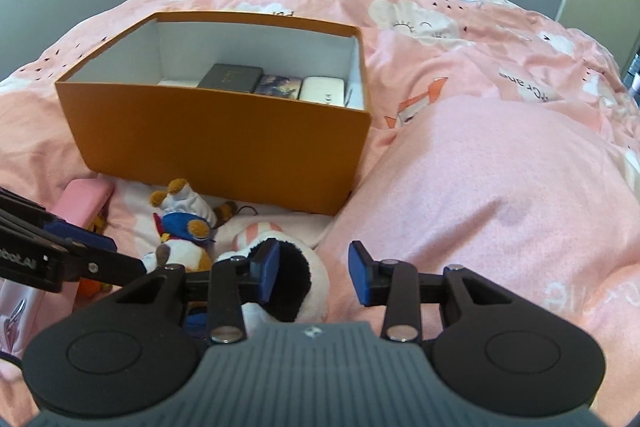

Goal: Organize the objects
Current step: 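Grasp the duck-and-dog plush with the left tool while the right tool grasps the white plush, then lift both plushes and carry them over the orange box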

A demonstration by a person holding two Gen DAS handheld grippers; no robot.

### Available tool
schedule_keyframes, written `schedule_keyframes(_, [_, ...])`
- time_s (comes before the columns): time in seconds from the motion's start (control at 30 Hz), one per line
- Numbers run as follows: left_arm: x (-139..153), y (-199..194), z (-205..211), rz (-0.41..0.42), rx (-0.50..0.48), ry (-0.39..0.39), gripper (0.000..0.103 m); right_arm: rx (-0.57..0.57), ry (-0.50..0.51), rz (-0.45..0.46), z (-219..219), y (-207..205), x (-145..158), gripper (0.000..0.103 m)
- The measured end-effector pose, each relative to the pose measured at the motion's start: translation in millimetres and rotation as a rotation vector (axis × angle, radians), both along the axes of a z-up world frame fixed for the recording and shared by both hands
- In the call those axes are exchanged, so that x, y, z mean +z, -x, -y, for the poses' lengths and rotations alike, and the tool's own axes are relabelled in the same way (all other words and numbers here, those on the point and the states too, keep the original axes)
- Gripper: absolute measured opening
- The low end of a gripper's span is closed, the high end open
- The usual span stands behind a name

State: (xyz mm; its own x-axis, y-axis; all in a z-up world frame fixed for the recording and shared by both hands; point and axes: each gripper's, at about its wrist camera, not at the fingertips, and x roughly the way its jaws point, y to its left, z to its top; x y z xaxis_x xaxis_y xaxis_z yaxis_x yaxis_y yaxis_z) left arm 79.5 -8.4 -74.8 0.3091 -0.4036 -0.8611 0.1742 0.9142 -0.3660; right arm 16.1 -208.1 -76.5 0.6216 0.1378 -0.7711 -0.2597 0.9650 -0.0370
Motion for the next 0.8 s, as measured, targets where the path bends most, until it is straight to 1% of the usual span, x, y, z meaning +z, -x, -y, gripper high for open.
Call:
schedule_keyframes(0.1, [-6,-4,7,-0.021,0.004,-0.024,0.055,0.021,-0.006,0.004,-2,1,2,0.038])
schedule_keyframes(0.23, [-12,-14,12,-0.048,0.049,-0.027,0.056,0.081,0.003,-0.003,-6,4,5,0.038])
schedule_keyframes(0.3, [-13,-17,14,-0.054,0.048,-0.005,0.057,0.11,0.019,-0.012,-10,6,2,0.038])
schedule_keyframes(0.4, [-14,-18,22,-0.042,0.023,-0.025,0.06,0.132,0.022,-0.051,-12,3,-7,0.038])
schedule_keyframes(0.5, [-20,-22,25,-0.048,0.03,-0.036,0.061,0.12,-0.043,-0.093,-6,-4,-14,0.042])
schedule_keyframes(0.57, [-23,-25,25,-0.055,0.038,-0.043,0.063,0.105,-0.072,-0.111,-2,-8,-17,0.051])
schedule_keyframes(0.6, [-24,-26,28,-0.059,0.035,-0.05,0.065,0.099,-0.087,-0.122,1,-9,-19,0.053])
schedule_keyframes(0.67, [-26,-27,34,-0.058,0.018,-0.079,0.067,0.099,-0.125,-0.149,5,-11,-21,0.053])
schedule_keyframes(0.8, [-28,-27,44,-0.054,-0.022,-0.156,0.068,0.152,-0.134,-0.183,5,-9,-22,0.053])
